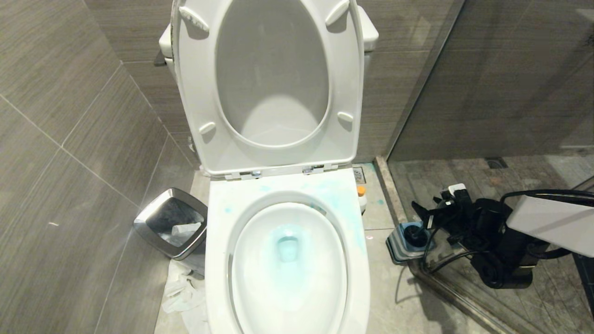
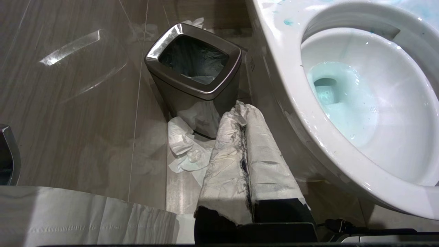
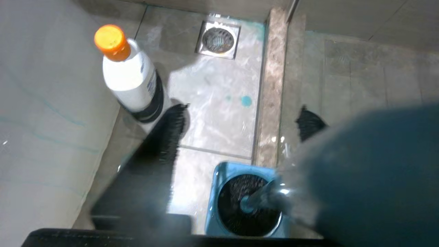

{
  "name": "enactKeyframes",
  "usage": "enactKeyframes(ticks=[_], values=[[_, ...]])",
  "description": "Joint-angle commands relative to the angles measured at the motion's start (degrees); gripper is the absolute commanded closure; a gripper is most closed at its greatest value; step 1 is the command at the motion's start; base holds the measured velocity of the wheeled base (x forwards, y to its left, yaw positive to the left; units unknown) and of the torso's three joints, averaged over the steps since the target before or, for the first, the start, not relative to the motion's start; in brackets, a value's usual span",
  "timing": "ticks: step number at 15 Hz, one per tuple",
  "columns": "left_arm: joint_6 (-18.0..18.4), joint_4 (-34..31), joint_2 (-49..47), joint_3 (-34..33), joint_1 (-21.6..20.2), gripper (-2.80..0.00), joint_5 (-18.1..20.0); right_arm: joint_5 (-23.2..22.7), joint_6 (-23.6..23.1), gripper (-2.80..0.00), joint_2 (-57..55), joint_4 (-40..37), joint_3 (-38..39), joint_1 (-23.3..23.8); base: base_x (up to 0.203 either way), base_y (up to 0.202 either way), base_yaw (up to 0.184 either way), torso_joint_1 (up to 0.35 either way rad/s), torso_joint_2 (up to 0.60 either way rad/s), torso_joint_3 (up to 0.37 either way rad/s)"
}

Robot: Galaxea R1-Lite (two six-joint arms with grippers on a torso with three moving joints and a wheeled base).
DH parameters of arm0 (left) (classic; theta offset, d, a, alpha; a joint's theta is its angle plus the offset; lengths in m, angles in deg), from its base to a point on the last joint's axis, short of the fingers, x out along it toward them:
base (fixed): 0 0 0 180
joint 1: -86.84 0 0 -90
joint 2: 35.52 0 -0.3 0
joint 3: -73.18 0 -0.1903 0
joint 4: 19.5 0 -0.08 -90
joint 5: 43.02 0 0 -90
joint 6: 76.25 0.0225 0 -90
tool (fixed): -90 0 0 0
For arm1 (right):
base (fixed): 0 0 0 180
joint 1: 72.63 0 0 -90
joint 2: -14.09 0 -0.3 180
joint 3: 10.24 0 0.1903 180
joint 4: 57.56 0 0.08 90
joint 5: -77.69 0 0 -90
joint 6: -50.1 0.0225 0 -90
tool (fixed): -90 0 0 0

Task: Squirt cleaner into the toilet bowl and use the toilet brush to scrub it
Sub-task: Put the toilet brush back, then flush the toilet

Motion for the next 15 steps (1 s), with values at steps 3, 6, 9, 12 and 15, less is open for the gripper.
enactKeyframes(ticks=[3, 6, 9, 12, 15], values=[[0.0, 0.0, 0.0, 0.0, 0.0, 0.0, 0.0, -0.1, 0.0, -2.8, 5.8, 0.5, 9.3, 0.0, 0.0, 0.0, 0.0, 0.0, 0.0, 0.0], [0.0, 0.0, 0.0, 0.0, 0.0, 0.0, 0.0, 0.1, 0.0, -2.8, 11.7, 0.5, 20.1, 0.0, 0.0, 0.0, 0.0, 0.0, 0.0, 0.0], [0.0, 0.0, 0.0, 0.0, 0.0, 0.0, 0.0, 0.9, 0.0, -2.8, 19.4, 0.5, 30.5, 0.1, 0.0, 0.0, 0.0, 0.0, 0.0, 0.0], [0.0, 0.0, 0.0, 0.0, 0.0, 0.0, 0.0, 1.9, 0.0, -2.8, 28.1, 0.5, 38.3, 0.0, 0.0, 0.0, 0.0, 0.0, 0.0, 0.0], [0.0, 0.0, 0.0, 0.0, 0.0, 0.0, 0.1, 2.0, -0.1, 0.0, 38.2, 0.4, 44.4, -0.2, 0.0, 0.0, 0.0, 0.0, 0.0, 0.0]])
